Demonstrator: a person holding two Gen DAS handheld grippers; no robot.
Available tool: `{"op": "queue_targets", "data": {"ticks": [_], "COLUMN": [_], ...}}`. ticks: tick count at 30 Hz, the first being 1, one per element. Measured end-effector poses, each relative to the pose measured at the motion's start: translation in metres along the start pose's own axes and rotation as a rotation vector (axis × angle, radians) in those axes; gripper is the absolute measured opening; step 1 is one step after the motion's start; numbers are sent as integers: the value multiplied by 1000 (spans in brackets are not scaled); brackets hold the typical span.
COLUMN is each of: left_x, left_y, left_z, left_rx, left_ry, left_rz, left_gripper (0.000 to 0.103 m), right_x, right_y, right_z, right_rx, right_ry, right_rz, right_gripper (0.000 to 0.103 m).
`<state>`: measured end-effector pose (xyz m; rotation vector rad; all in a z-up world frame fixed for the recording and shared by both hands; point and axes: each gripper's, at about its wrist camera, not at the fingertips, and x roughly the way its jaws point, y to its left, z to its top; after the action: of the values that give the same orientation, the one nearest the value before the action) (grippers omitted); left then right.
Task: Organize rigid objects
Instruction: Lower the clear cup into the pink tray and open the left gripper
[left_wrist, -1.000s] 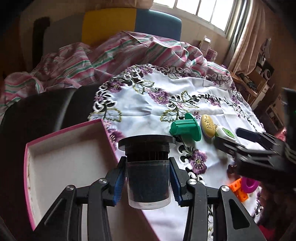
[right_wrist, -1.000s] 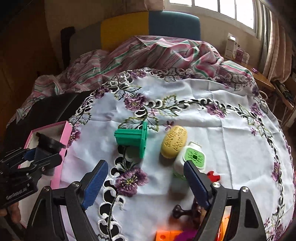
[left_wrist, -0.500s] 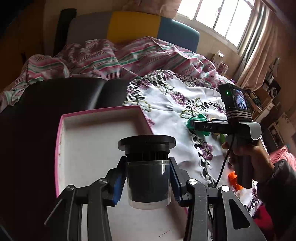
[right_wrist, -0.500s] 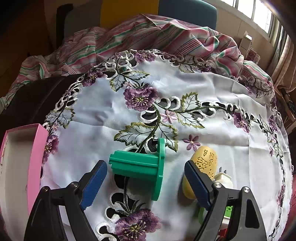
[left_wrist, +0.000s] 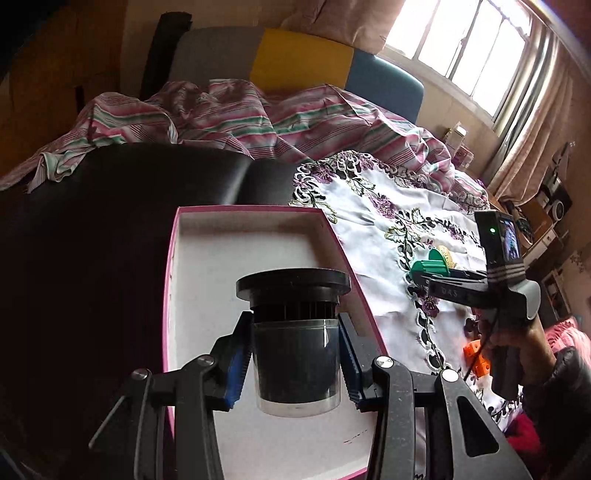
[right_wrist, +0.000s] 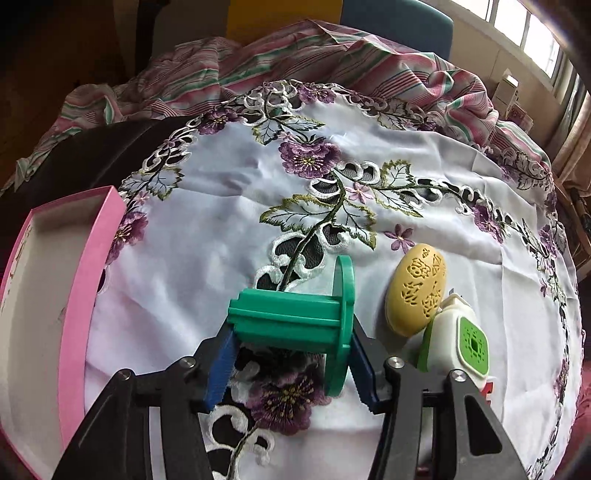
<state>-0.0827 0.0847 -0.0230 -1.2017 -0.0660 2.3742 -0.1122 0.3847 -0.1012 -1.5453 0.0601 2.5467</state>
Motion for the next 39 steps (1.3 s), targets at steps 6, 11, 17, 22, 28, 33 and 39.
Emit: {"op": "queue_targets", "data": {"ticks": [6, 11, 17, 22, 28, 33, 39], "left_x": [-12, -20, -31, -35, -25, -13, 5], "left_y": [9, 21, 31, 41, 47, 43, 39], "left_z": [-3, -9, -18, -29, -38, -38, -23], "left_rx": [-9, -27, -25, -31, -27, -8, -41], "left_ry": [-22, -34, -57, -52, -35, -20, 21], "left_rz": [16, 49, 108, 144, 190, 201, 104], "left_gripper": [44, 44, 44, 44, 44, 44, 44], "right_x": [-30, -50, -56, -47, -48, -48, -50], "right_y": [11, 25, 40, 41, 43, 41, 41], "right_z": [-16, -34, -58, -74, -75, -74, -73], "right_rx": [-40, -62, -106, -110, -116, -109, -99], "right_ry": [-34, -56, -67, -47, -53, -56, -63], "right_rz": [10, 39, 65, 91, 97, 96, 103], "right_gripper": [56, 56, 56, 56, 56, 56, 56]}}
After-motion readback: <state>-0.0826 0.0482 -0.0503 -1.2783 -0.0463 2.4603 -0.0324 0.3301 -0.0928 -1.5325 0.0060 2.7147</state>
